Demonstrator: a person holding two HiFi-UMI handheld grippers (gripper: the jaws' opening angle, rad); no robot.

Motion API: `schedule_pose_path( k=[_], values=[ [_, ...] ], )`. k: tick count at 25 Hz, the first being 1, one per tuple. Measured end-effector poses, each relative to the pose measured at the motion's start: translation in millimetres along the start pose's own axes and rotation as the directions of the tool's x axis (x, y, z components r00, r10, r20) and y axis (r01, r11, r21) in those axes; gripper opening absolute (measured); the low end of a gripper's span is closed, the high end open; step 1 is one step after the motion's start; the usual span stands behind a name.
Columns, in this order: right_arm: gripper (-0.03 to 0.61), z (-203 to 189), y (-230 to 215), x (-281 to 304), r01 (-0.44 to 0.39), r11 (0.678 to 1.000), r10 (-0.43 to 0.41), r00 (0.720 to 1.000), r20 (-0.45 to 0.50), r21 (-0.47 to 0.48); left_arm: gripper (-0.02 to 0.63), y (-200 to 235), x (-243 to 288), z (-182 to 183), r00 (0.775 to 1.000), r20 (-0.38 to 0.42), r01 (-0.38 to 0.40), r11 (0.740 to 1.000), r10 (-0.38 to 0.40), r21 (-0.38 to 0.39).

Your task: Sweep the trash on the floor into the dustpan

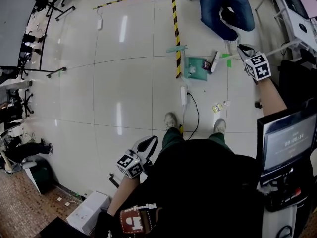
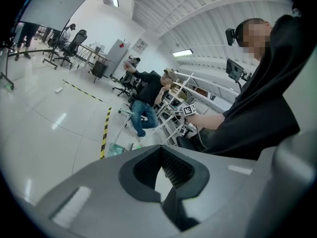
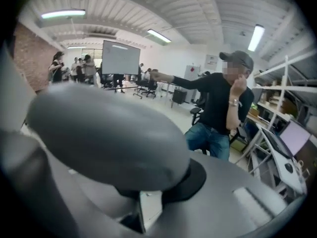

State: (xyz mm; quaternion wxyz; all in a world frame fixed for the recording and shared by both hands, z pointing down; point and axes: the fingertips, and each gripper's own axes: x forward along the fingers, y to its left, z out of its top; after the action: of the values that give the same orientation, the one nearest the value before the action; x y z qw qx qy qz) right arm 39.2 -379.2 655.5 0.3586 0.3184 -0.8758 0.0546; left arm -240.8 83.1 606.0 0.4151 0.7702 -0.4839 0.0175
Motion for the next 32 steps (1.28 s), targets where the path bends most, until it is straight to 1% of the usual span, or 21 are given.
schedule_pose_path(
  k=[2,3,5,7,9,14,16,18,21,24,30,32],
  values=[
    [0.038,-2.1,21.4,-4.7,-0.076,0.99,0.073,0.997,-0.029,-0.115,-0.005,-0.1,4.0,0.8,1.0,0.013,0.005,1.0,-0.005,0.003],
    [0.038,-0.2,34.4,-5.8,-0.116,0.978,0.111,0.993,-0.042,-0.171,-0.005,0.0,4.7,0.7,1.0,0.02,0.008,1.0,-0.008,0.005],
    [0.037,5.3,63.3,-4.0,-0.19,0.943,0.179,0.982,-0.065,-0.273,-0.005,-0.5,3.7,-0.2,1.0,0.027,0.009,1.0,-0.009,0.006],
    [0.036,12.9,89.8,2.2,-0.245,0.909,0.235,0.969,-0.071,-0.336,-0.005,-0.8,1.5,-1.2,0.999,0.033,0.006,1.0,-0.006,0.003],
    [0.035,21.9,108.4,10.6,-0.276,0.89,0.273,0.96,-0.061,-0.362,-0.005,-1.2,-0.5,-1.5,0.999,0.035,0.001,1.0,-0.001,-0.001],
    [0.035,40.4,144.0,18.6,-0.32,0.856,0.337,0.941,-0.031,-0.406,-0.005,1.9,-7.2,-5.4,0.999,0.045,-0.016,1.0,0.016,-0.009],
    [0.035,40.1,153.5,18.3,-0.337,0.839,0.353,0.935,-0.045,-0.428,-0.005,3.1,-8.9,-5.6,0.999,0.05,-0.019,1.0,0.019,-0.011],
    [0.037,35.5,156.5,19.4,-0.34,0.825,0.344,0.936,-0.076,-0.452,-0.005,3.8,-10.3,-5.8,0.998,0.055,-0.02,1.0,0.021,-0.012],
    [0.035,30.0,151.1,22.1,-0.329,0.827,0.314,0.943,-0.11,-0.457,-0.005,4.6,-11.7,-6.5,0.998,0.058,-0.021,1.0,0.022,-0.012],
    [0.035,32.7,144.7,24.1,-0.315,0.834,0.297,0.948,-0.112,-0.453,-0.005,4.2,-12.1,-6.0,0.998,0.059,-0.022,1.0,0.022,-0.011],
    [0.035,38.2,155.1,33.5,-0.314,0.808,0.308,0.946,-0.097,-0.498,-0.005,4.7,-15.3,-3.4,0.998,0.059,-0.036,0.999,0.038,-0.023],
    [0.034,42.7,160.0,36.5,-0.313,0.813,0.317,0.945,-0.079,-0.492,-0.005,4.3,-15.2,-3.2,0.998,0.057,-0.039,0.999,0.041,-0.024]
  ],
)
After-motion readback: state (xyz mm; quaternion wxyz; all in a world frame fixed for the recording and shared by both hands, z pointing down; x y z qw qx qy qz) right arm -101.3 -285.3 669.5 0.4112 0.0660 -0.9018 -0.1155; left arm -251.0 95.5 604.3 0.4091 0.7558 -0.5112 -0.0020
